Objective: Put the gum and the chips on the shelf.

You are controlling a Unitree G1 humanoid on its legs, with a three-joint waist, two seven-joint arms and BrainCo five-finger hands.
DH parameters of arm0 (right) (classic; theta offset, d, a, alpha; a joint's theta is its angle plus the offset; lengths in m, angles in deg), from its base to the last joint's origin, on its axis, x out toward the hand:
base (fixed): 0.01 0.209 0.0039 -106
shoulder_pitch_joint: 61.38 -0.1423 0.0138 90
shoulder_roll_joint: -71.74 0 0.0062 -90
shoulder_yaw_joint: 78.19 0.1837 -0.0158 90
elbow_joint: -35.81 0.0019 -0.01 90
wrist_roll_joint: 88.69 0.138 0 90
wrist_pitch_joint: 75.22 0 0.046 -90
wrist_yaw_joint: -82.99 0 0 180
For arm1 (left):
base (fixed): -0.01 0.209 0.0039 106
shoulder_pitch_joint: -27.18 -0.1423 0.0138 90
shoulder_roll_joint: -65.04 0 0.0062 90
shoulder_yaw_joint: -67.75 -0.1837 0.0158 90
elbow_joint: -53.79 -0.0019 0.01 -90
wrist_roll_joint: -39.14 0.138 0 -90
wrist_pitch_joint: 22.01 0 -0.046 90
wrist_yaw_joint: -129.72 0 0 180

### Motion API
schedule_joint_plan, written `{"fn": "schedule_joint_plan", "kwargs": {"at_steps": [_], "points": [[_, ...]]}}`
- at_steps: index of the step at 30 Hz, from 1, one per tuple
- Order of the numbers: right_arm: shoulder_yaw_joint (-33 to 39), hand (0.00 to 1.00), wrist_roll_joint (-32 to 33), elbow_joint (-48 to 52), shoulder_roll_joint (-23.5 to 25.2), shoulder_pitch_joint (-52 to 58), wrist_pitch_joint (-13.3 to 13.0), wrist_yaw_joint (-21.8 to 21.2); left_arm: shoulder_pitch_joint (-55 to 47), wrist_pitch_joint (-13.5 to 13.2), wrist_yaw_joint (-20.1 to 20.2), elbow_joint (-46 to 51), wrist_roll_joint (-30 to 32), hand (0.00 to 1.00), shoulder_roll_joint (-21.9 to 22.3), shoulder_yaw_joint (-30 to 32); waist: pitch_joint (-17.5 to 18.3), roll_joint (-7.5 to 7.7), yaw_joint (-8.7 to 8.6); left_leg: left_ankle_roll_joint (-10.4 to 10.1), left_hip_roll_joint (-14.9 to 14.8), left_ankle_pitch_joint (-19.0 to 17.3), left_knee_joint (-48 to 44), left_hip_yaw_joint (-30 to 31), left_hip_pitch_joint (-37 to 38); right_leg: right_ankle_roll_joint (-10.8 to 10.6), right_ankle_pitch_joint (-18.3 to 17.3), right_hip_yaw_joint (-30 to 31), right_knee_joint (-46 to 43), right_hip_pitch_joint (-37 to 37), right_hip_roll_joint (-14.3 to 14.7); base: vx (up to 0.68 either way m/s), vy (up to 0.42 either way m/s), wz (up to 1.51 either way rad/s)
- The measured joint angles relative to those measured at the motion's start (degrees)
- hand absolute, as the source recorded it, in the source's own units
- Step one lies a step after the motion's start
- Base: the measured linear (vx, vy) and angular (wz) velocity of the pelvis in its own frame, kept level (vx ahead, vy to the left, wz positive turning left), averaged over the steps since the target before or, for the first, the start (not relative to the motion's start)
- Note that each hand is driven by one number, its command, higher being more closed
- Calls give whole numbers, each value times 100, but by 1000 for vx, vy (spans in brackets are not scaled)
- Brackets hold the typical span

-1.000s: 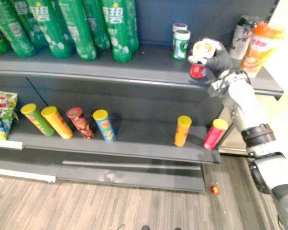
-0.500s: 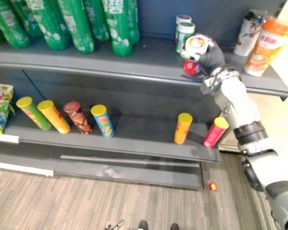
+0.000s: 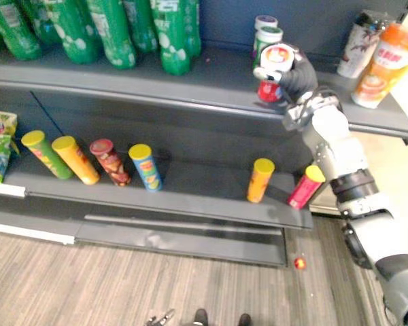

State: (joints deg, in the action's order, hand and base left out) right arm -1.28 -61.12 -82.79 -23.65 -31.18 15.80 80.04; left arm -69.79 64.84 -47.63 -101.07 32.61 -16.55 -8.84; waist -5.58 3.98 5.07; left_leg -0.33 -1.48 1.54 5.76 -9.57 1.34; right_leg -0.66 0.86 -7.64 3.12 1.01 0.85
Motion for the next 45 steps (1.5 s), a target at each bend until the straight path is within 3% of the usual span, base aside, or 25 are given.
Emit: {"fn": "schedule_joint_plan", "kwargs": {"at_steps": [24,29,45], "points": [[138,0,-74,-18,189,17,-21,158,-14,4,-21,97,2,0,-14,-2,-37,37,-14,-14,-8,38,1,8,13,0,1,-19,-5,13,3,1,0,1],[229,0,-73,483,181,73,-37,266,-17,4,-25,110,12,0,-21,42,-34,48,-18,-14,-10,38,1,9,22,0,1,-23,-9,21,3,0,0,0],[843,0,43,1841,99,-97,-602,804,-16,6,-216,114,22,0,-31,125,-23,110,-42,-16,-15,46,1,-47,77,0,0,-16,-25,50,5,0,0,0]]}}
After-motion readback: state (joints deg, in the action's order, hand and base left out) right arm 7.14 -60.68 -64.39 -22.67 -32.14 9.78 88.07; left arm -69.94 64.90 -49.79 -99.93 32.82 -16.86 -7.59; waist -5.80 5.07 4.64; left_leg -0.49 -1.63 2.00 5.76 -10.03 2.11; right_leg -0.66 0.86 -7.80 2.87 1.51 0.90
